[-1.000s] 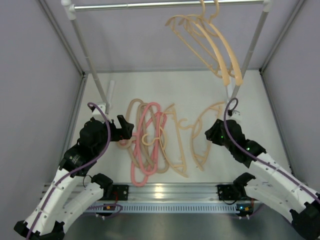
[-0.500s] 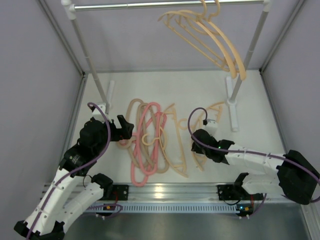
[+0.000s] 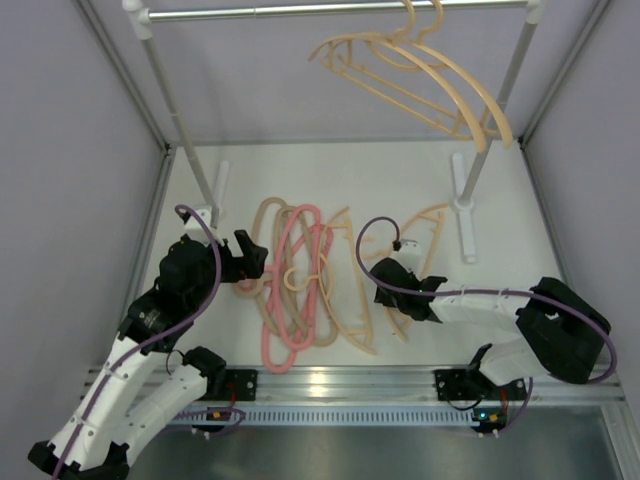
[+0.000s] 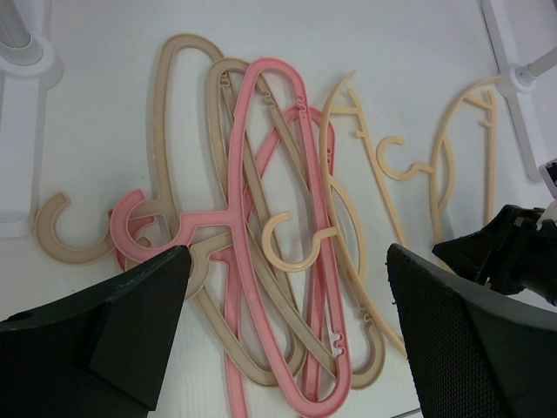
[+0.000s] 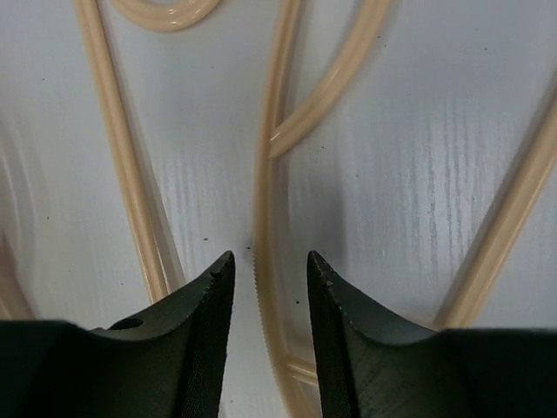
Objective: Organize the hangers
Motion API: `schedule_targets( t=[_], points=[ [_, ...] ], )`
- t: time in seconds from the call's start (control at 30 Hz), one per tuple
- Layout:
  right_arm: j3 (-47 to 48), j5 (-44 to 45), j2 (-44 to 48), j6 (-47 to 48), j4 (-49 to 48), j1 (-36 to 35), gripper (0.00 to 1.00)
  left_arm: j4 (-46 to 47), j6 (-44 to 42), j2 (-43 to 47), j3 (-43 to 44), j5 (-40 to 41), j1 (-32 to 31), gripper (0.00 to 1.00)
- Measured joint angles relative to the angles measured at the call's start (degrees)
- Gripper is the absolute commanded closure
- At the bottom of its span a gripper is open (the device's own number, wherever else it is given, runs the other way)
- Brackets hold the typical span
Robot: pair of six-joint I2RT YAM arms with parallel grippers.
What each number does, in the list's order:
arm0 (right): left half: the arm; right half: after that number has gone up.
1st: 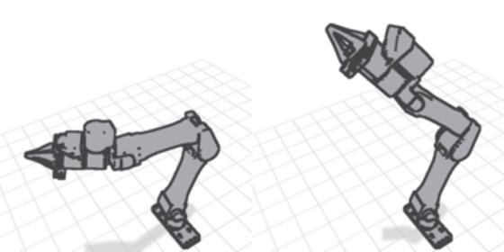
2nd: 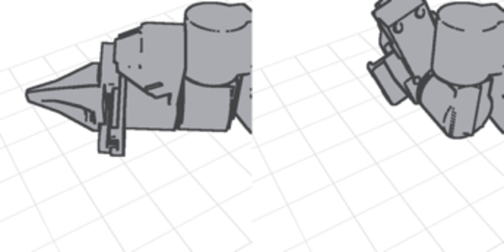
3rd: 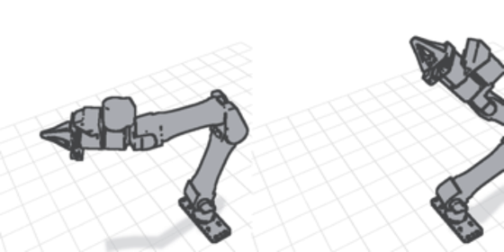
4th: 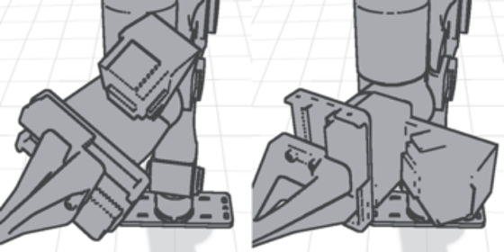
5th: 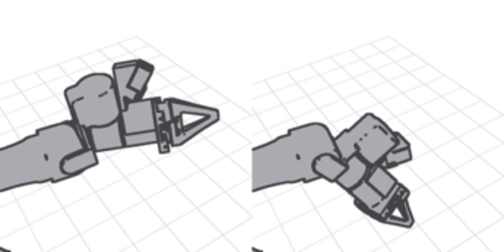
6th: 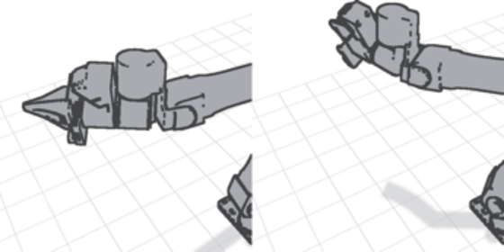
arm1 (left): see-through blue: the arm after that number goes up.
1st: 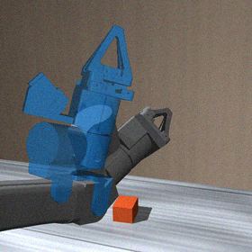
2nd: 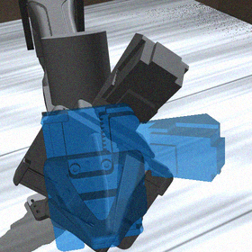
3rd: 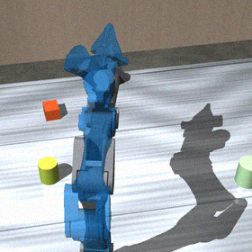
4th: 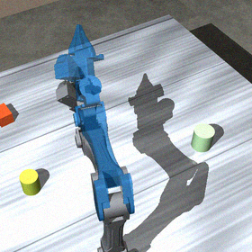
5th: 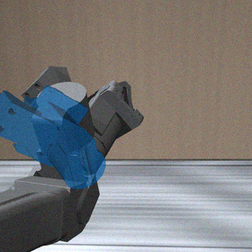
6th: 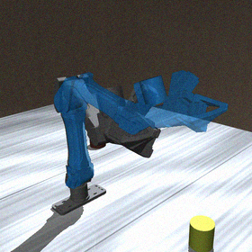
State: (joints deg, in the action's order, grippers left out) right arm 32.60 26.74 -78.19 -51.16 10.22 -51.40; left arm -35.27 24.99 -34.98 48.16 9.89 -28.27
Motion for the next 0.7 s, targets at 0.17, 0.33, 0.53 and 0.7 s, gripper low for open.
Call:
schedule_targets(
  t=[0.17, 0.33, 0.53, 0.7],
  points=[
    [1.8, 0.3, -2.7, 0.6, -1.3, -0.8, 0.7, 0.0, 0.0, 0.0, 0.0, 0.0, 0.0, 0.02],
    [3.2, 0.8, -4.4, 0.6, -0.9, -1.6, 0.78, 0.0, 0.0, 0.0, 0.0, 0.0, 0.0, 0.02],
    [4.0, 2.3, -5.1, 0.5, 0.7, -2.0, 1.0, 0.0, 0.0, 0.0, 0.0, 0.0, 0.0, 0.02],
    [4.7, 2.9, -5.2, 0.5, 3.1, -2.8, 1.0, 0.0, 0.0, 0.0, 0.0, 0.0, 0.0, 0.02]
  ],
)
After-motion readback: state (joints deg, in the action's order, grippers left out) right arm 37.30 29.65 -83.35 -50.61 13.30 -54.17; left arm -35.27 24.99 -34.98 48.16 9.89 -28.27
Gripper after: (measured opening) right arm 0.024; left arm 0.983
